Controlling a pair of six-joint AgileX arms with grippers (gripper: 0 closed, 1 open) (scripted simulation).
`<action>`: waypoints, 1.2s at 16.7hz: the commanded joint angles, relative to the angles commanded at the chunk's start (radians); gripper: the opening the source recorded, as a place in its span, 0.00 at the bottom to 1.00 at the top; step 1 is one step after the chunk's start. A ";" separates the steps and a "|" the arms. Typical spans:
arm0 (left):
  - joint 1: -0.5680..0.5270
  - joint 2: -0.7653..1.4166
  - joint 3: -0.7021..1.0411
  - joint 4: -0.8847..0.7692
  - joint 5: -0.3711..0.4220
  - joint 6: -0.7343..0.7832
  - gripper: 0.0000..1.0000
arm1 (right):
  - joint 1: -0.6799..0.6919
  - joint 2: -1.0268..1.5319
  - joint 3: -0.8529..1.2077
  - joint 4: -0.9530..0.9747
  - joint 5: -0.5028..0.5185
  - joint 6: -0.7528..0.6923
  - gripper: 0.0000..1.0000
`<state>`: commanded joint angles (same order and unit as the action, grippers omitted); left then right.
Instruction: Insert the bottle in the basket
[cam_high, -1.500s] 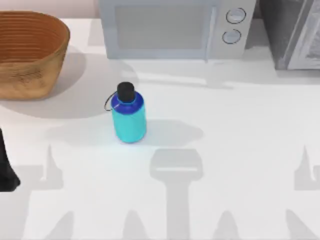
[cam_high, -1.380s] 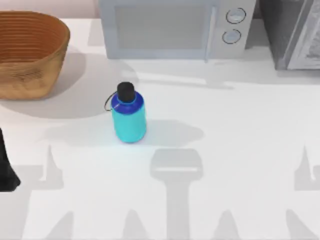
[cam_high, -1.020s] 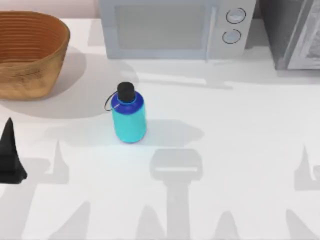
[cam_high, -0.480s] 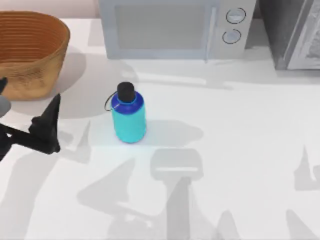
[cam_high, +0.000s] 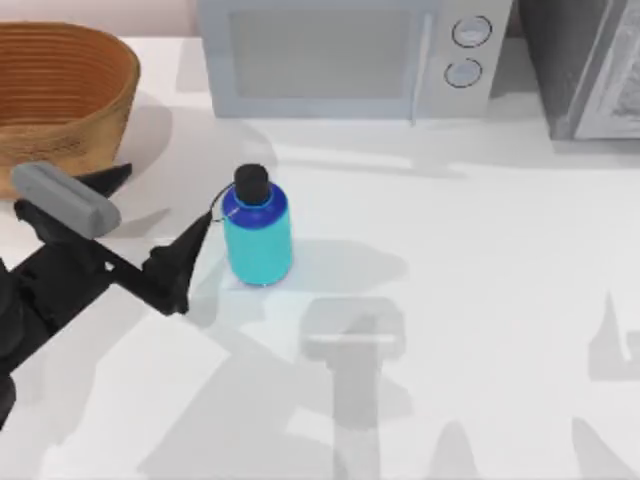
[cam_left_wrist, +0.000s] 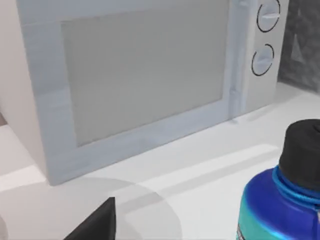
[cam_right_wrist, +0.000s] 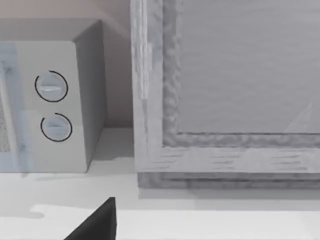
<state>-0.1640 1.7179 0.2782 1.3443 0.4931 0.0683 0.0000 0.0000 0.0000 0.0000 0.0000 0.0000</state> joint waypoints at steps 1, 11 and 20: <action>-0.007 0.074 0.012 0.058 0.021 0.002 1.00 | 0.000 0.000 0.000 0.000 0.000 0.000 1.00; -0.040 0.460 0.072 0.356 0.128 0.015 1.00 | 0.000 0.000 0.000 0.000 0.000 0.000 1.00; -0.090 0.485 0.163 0.293 0.079 0.008 1.00 | 0.000 0.000 0.000 0.000 0.000 0.000 1.00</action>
<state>-0.2537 2.2029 0.4415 1.6373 0.5726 0.0763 0.0000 0.0000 0.0000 0.0000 0.0000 0.0000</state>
